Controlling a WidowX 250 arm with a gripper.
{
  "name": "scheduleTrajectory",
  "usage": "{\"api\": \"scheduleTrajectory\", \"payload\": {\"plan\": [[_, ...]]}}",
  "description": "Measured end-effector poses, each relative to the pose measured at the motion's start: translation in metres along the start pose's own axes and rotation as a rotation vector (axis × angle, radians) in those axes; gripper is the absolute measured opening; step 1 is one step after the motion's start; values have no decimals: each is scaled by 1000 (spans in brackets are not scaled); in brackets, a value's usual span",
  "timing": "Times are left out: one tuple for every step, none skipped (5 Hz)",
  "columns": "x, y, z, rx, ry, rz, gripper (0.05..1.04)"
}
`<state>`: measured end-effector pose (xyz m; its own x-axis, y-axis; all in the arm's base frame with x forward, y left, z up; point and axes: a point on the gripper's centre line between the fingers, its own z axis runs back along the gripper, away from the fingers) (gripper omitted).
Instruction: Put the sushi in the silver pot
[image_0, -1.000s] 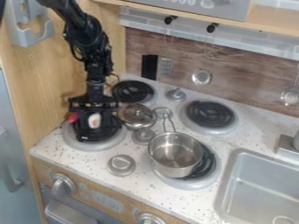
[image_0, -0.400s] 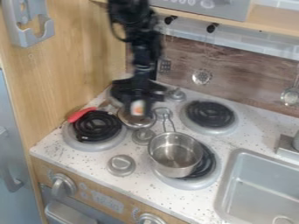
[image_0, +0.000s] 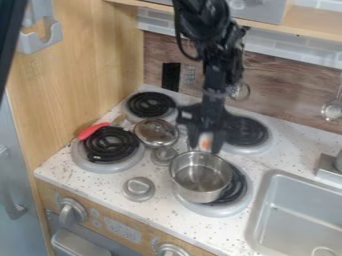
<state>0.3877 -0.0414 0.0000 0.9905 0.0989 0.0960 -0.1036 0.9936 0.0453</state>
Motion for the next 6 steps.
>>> {"api": "scheduleTrajectory", "payload": {"plan": [[-7,2,-5,7,22,10,448],[-12,2,-7,5,40,9,522],[-15,-1,-8,-12,51,6,845],[-14,-2,-3,-19,39,-11,1025],[-15,-13,18,-24,22,-60,1006],[-17,-20,27,-29,16,-95,999]]}}
